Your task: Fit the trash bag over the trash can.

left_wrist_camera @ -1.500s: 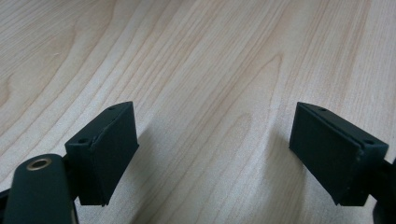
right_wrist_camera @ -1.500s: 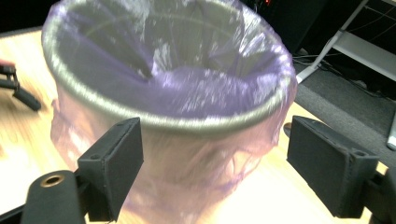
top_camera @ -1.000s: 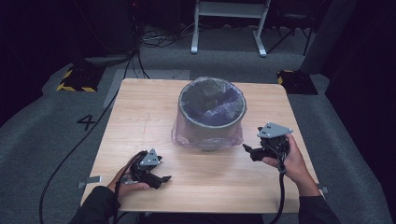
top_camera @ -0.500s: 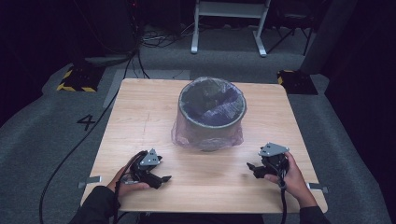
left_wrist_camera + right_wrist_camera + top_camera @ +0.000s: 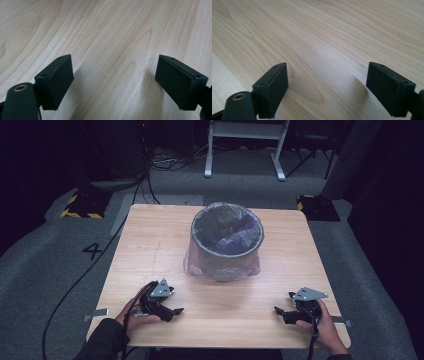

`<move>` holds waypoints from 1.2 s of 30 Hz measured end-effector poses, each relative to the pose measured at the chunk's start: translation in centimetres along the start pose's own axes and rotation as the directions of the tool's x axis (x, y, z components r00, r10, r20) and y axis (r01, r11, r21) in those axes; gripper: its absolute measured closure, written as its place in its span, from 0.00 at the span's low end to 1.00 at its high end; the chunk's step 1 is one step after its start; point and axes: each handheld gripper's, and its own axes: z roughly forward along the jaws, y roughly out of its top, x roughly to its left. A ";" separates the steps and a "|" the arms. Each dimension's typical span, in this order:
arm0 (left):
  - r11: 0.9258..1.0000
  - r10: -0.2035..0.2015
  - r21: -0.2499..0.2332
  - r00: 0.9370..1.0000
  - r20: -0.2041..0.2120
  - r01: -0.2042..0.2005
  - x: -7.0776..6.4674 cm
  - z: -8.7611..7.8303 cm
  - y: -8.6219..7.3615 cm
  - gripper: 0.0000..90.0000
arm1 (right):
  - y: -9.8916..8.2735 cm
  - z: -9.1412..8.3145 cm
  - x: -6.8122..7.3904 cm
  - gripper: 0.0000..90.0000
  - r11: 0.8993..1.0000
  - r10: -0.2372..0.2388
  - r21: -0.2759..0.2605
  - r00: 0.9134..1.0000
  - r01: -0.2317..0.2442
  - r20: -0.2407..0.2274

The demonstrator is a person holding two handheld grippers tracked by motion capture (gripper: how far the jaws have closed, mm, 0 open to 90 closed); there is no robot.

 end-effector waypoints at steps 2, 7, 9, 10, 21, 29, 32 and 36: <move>1.000 0.001 0.001 1.000 0.000 -0.001 0.0 0.0 0.0 0.16 | -0.8 -0.2 -0.5 0.18 0.998 0.050 -0.024 0.999 -0.050 -0.013; 1.000 0.000 0.000 1.000 0.000 0.000 0.0 0.0 0.0 0.16 | -1.4 -0.8 -1.1 0.17 0.996 0.083 -0.023 0.996 -0.082 0.019; 1.000 0.002 0.000 1.000 0.003 -0.002 0.0 0.0 0.0 0.16 | -1.5 -0.9 -1.2 0.17 0.996 0.083 -0.023 0.996 -0.082 0.018; 1.000 0.004 0.000 1.000 0.004 -0.004 0.0 0.0 0.0 0.16 | -1.5 -0.8 -1.2 0.17 0.996 0.082 -0.022 0.996 -0.081 0.019; 1.000 0.006 0.001 1.000 0.004 -0.006 0.1 0.0 0.0 0.16 | -1.4 -0.7 -1.3 0.14 0.996 0.082 -0.018 0.996 -0.082 0.020; 1.000 0.004 0.001 1.000 0.005 -0.004 0.1 0.0 0.0 0.16 | -1.4 -0.7 -1.3 0.13 0.997 0.081 -0.016 0.997 -0.080 0.019; 1.000 0.004 0.001 1.000 0.005 -0.004 0.1 0.0 0.0 0.16 | -1.4 -0.7 -1.3 0.13 0.997 0.081 -0.016 0.997 -0.081 0.018; 1.000 0.004 0.001 1.000 0.005 -0.004 0.1 0.0 0.0 0.16 | -1.3 -0.7 -1.3 0.13 0.997 0.081 -0.016 0.997 -0.081 0.019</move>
